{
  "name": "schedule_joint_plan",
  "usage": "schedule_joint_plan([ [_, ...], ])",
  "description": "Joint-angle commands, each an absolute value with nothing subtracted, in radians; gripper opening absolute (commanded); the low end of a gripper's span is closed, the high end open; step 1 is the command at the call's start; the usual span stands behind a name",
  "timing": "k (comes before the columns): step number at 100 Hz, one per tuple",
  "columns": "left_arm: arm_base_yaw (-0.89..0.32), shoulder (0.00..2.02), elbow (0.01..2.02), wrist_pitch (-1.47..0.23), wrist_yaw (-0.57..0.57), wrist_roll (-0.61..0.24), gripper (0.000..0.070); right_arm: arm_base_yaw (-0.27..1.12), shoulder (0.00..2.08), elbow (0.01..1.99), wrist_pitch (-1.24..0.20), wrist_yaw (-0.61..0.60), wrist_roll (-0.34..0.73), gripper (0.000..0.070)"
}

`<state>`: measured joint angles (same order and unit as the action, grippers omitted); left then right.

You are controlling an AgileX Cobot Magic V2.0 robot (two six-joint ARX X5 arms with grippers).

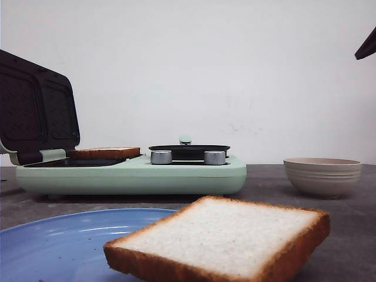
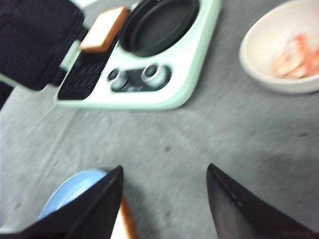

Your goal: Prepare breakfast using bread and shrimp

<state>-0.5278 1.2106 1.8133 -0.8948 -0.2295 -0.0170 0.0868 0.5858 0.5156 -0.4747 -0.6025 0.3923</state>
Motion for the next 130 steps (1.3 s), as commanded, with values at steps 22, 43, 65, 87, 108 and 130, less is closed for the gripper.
schedule_joint_plan([
  [22, -0.535, 0.884, 1.501, -0.875, -0.222, -0.035, 0.0000, 0.128, 0.678, 0.531, -0.460, -0.872, 0.389, 0.0498],
  [43, -0.535, 0.719, 1.298, -0.868, -0.196, -0.130, 0.0000, 0.194, 0.791, 0.531, -0.492, -0.863, 0.405, 0.0504],
  [65, -0.540, 0.671, 1.236, -0.815, -0.143, -0.125, 0.0000, 0.223, 0.956, 0.531, -0.556, -0.857, 0.403, 0.0504],
  [87, -0.594, 0.671, 1.236, -0.780, -0.119, -0.117, 0.0000, 0.303, 1.073, 0.531, -0.550, -0.856, 0.369, 0.0504],
  [108, -0.630, 0.671, 1.236, -0.777, -0.118, -0.113, 0.0000, 0.384, 1.126, 0.531, -0.524, -0.799, 0.355, 0.0504],
  [130, -0.643, 0.671, 1.236, -0.778, -0.103, -0.114, 0.0000, 0.438, 1.170, 0.531, -0.441, -0.785, 0.380, 0.0502],
])
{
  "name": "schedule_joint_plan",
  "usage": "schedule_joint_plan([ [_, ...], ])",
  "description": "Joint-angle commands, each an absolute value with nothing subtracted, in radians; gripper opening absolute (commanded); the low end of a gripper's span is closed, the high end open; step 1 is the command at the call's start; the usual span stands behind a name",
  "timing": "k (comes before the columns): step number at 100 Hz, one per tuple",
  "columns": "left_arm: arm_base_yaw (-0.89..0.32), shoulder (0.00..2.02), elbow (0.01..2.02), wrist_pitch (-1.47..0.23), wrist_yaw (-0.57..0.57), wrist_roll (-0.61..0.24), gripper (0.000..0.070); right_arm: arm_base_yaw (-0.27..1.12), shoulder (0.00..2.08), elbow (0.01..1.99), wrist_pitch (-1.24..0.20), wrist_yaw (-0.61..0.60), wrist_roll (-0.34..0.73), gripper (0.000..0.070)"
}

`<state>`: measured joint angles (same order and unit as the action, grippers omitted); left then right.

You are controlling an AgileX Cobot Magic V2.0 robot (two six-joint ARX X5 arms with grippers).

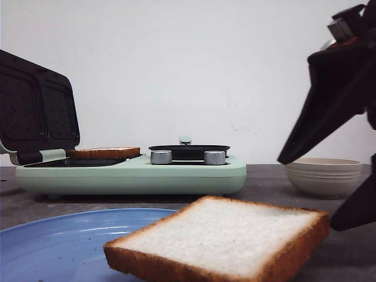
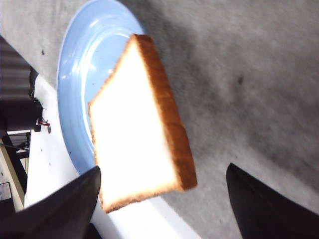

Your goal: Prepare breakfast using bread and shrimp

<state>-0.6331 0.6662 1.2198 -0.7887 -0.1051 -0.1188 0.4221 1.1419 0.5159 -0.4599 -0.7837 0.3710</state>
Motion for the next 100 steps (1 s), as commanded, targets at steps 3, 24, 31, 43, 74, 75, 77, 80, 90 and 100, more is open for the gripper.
schedule_joint_plan([
  [3, -0.645, 0.671, 1.236, -0.778, -0.103, -0.114, 0.0000, 0.443, 1.182, 0.531, -0.435, -0.785, 0.385, 0.0502],
  [24, -0.657, 0.671, 1.236, -0.778, -0.103, -0.114, 0.0000, 0.480, 1.261, 0.531, -0.399, -0.788, 0.386, 0.0502],
  [31, -0.660, 0.671, 1.236, -0.778, -0.103, -0.114, 0.0000, 0.487, 1.276, 0.531, -0.374, -0.788, 0.394, 0.0490],
  [43, -0.662, 0.671, 1.236, -0.778, -0.099, -0.114, 0.0000, 0.500, 1.287, 0.531, -0.312, -0.792, 0.432, 0.0403],
  [74, -0.662, 0.671, 1.236, -0.778, -0.092, -0.113, 0.0000, 0.530, 1.287, 0.531, -0.215, -0.899, 0.456, 0.0000],
  [75, -0.662, 0.671, 1.236, -0.778, -0.092, -0.113, 0.0000, 0.530, 1.287, 0.531, -0.212, -0.900, 0.456, 0.0000],
  [77, -0.662, 0.671, 1.236, -0.778, -0.092, -0.113, 0.0000, 0.530, 1.287, 0.531, -0.203, -0.905, 0.457, 0.0000],
  [80, -0.662, 0.671, 1.236, -0.778, -0.092, -0.113, 0.0000, 0.531, 1.287, 0.531, -0.185, -0.917, 0.462, 0.0000],
  [90, -0.662, 0.671, 1.236, -0.778, -0.092, -0.113, 0.0000, 0.530, 1.285, 0.532, -0.087, -0.945, 0.523, 0.0000],
  [100, -0.662, 0.671, 1.236, -0.778, -0.092, -0.113, 0.0000, 0.530, 1.285, 0.546, 0.041, -0.955, 0.622, 0.0000],
])
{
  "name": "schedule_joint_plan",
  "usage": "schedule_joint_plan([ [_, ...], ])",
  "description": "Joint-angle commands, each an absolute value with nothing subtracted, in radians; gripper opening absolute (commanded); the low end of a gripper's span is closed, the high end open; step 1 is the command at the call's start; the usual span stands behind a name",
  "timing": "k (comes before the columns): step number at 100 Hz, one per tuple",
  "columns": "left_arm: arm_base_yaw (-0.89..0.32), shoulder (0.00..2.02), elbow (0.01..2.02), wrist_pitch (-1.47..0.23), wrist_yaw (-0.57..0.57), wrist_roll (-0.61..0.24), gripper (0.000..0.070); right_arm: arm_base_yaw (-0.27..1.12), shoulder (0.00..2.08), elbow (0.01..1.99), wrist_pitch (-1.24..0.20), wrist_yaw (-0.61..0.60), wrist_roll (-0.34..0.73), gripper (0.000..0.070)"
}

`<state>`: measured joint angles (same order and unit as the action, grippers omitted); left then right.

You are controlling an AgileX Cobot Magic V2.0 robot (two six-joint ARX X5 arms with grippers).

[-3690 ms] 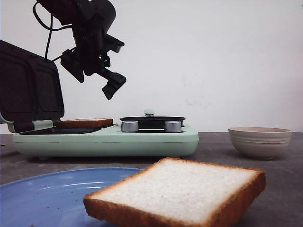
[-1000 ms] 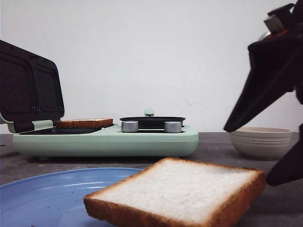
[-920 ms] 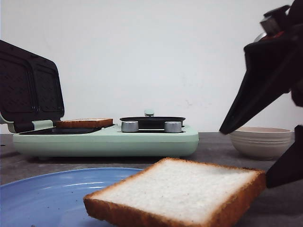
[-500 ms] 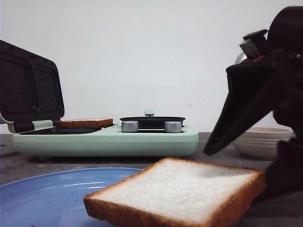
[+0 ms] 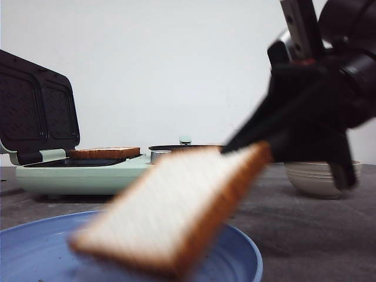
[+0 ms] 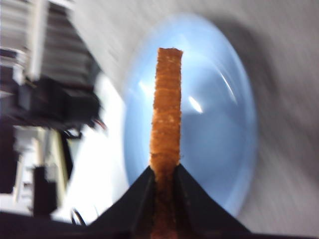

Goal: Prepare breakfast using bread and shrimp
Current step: 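Grasp the bread slice with the right gripper and lift it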

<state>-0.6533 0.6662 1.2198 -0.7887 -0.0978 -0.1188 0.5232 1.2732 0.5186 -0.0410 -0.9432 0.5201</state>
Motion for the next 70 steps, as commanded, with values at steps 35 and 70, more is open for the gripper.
schedule_joint_plan([
  [35, -0.662, 0.658, 1.236, -0.755, -0.093, -0.113, 0.0000, 0.531, 1.292, 0.772, 0.253, -0.744, 0.812, 0.0000],
  [70, -0.662, 0.614, 1.236, -0.743, -0.130, -0.093, 0.0000, 0.561, 1.579, 1.087, 0.264, -0.503, 0.929, 0.0000],
])
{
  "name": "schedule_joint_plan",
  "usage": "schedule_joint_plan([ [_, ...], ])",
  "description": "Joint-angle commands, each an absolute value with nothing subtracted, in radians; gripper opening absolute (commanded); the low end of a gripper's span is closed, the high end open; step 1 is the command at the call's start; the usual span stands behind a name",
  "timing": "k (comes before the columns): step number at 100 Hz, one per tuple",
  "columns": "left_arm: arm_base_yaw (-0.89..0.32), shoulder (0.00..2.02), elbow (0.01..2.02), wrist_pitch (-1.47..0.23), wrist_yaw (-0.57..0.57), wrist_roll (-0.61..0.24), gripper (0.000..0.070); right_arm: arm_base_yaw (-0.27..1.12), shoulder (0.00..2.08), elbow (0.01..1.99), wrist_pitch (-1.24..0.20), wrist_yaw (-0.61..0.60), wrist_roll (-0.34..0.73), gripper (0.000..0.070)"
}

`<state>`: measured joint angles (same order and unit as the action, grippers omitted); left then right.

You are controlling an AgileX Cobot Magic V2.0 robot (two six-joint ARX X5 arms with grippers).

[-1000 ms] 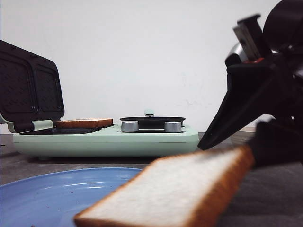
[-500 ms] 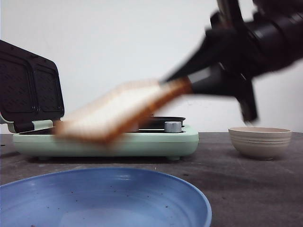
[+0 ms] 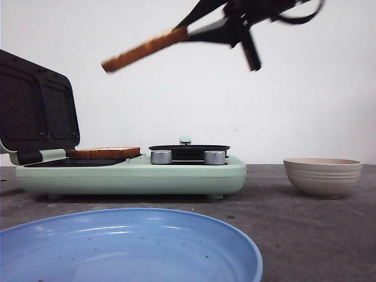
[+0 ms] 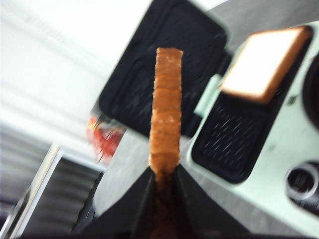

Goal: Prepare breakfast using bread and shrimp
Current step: 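Grasp the bread slice with the right gripper and lift it, then lower the bread onto the other sandwich maker plate and release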

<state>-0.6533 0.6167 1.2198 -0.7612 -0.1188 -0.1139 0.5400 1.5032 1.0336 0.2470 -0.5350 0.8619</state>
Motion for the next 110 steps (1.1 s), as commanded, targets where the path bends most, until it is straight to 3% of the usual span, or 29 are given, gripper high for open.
schedule_joint_plan([
  [1, -0.661, 0.611, 1.236, -0.743, -0.131, -0.093, 0.0000, 0.564, 1.590, 1.095, 0.267, -0.499, 0.936, 0.0000],
  [23, -0.661, 0.571, 1.236, -0.726, -0.142, -0.070, 0.0000, 0.639, 1.798, 1.193, 0.479, -0.383, 1.153, 0.0000],
  [46, -0.661, 0.545, 1.236, -0.715, -0.165, -0.062, 0.0000, 0.706, 1.916, 1.215, 0.495, -0.231, 1.308, 0.0000],
  [60, -0.662, 0.543, 1.236, -0.713, -0.165, -0.047, 0.0000, 0.737, 1.954, 1.218, 0.547, -0.225, 1.338, 0.0000],
  [81, -0.662, 0.543, 1.236, -0.713, -0.165, -0.041, 0.0000, 0.773, 1.954, 1.219, 0.520, -0.133, 1.355, 0.0000],
  [110, -0.662, 0.543, 1.236, -0.713, -0.165, -0.041, 0.0000, 0.805, 1.954, 1.219, 0.515, -0.093, 1.382, 0.0000],
])
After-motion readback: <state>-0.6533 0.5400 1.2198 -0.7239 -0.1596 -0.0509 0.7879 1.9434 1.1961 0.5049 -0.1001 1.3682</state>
